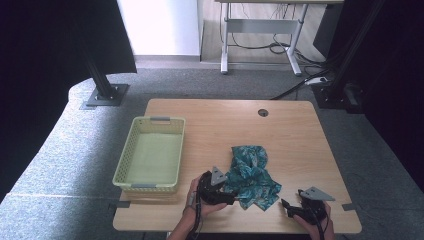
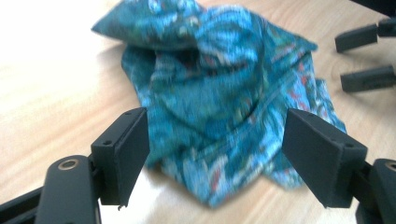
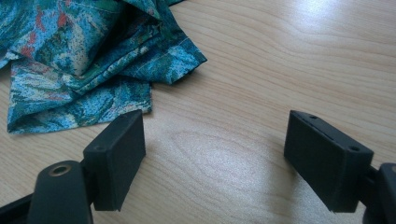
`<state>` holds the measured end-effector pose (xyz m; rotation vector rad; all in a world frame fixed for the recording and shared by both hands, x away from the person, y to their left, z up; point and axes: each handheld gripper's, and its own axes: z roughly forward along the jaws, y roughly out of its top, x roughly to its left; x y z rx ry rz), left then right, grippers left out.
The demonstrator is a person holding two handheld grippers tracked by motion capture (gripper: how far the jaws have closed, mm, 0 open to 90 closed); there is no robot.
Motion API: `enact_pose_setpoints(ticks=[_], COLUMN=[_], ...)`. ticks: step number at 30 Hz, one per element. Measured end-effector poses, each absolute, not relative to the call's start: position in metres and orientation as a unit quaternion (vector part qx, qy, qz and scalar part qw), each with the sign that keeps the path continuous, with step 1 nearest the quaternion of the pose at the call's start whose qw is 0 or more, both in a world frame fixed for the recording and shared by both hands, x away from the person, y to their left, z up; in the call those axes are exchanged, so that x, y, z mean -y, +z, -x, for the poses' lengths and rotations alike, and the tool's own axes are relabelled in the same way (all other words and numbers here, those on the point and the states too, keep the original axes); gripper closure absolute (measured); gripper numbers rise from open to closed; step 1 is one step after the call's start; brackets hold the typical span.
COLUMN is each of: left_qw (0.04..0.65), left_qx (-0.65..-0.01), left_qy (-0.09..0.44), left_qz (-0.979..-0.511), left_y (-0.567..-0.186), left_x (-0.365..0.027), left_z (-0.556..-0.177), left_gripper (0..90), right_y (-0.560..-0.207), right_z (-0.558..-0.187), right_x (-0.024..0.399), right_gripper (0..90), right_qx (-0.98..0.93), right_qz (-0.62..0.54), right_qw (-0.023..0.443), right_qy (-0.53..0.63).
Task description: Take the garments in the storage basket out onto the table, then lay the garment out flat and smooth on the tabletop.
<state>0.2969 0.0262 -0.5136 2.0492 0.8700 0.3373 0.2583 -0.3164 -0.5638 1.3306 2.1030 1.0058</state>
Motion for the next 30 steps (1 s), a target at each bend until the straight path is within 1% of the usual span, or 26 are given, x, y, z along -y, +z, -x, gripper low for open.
enact_pose_setpoints(ticks=[6,14,30], left_qw=[0.422,0.425,0.406], left_qx=[-0.352,-0.367,-0.371], left_qy=[0.139,0.144,0.144], left_qz=[-0.824,-0.815,-0.823], left_y=[-0.524,-0.531,-0.544], left_x=[-0.039,-0.053,-0.061], left_z=[-0.286,-0.286,-0.282], left_gripper=[23.6,23.9,24.3], right_y=[-0.564,-0.564,-0.563], right_z=[-0.258,-0.259,-0.26], right_x=[0.316,0.317,0.317], right_gripper=[19.8,19.6,19.4], right_qx=[-0.763,-0.764,-0.767], right_qz=[-0.483,-0.482,-0.478], right_qw=[0.227,0.225,0.225], right_qy=[0.365,0.365,0.363])
